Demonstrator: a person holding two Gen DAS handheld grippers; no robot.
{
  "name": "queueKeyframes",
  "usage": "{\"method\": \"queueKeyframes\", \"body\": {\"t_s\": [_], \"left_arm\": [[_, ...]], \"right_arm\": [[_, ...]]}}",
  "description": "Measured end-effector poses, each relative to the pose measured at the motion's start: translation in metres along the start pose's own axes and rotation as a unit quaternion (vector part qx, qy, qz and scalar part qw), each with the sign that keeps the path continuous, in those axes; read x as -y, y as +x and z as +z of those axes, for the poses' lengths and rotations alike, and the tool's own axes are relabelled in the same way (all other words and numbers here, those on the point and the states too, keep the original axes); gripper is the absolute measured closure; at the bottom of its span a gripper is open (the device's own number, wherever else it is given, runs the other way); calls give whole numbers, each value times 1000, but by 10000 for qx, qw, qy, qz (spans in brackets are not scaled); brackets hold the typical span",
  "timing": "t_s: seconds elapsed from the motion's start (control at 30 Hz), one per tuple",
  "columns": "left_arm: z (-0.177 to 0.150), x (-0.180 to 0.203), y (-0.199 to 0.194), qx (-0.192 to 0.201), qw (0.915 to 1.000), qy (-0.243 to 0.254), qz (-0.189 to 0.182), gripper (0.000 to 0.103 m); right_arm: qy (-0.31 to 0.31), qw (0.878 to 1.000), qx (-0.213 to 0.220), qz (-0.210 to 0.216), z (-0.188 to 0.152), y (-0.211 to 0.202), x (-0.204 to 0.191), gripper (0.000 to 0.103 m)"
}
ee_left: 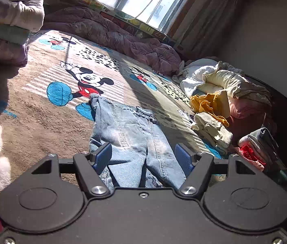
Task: Fold clothes
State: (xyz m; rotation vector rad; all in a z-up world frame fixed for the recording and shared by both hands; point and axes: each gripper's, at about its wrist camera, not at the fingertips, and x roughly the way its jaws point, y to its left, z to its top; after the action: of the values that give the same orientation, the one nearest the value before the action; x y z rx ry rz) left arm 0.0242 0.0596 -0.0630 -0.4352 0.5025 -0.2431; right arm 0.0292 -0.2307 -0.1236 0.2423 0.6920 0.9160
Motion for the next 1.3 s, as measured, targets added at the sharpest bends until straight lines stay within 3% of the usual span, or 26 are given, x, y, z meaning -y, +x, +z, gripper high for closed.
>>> {"method": "queueKeyframes", "body": {"t_s": [0.13, 0.23, 0.27, 0.33, 0.43, 0.5, 0.67, 0.77, 1.0, 1.3], "left_arm": [[-31, 10, 32, -762, 9958, 480, 130, 35], [-62, 6, 56, -1762, 9812, 696, 373, 35], [-69, 5, 57, -1899, 9779, 795, 364, 35], [-69, 6, 51, -1854, 9780, 915, 276, 35], [-55, 0, 38, -1650, 9841, 628, 185, 35], [-45, -5, 32, -1478, 9879, 421, 187, 35], [-27, -23, 30, -1210, 9921, -114, 300, 35], [-19, -37, 42, -1249, 9905, -407, 399, 35], [-6, -74, 85, -1333, 9843, -1076, 413, 35], [22, -103, 138, -1305, 9800, -1491, 198, 35]], "right_arm": [[474, 9974, 523, 173, 4, -23, 15, 23], [732, 9947, 720, -17, 6, -27, 28, 20], [749, 9951, 638, -75, 6, -24, 29, 20], [620, 9975, 227, -237, 4, -11, 28, 20], [157, 9954, -570, -747, -5, 13, 19, 20], [15, 9955, -647, -690, -6, 15, 14, 20], [604, 9978, 239, -92, 8, -16, 34, 20], [907, 9937, 608, -250, 15, -19, 48, 20], [1680, 9826, 472, -630, 32, 22, 99, 20], [2180, 9739, 423, -472, 63, 63, 146, 25]]}}
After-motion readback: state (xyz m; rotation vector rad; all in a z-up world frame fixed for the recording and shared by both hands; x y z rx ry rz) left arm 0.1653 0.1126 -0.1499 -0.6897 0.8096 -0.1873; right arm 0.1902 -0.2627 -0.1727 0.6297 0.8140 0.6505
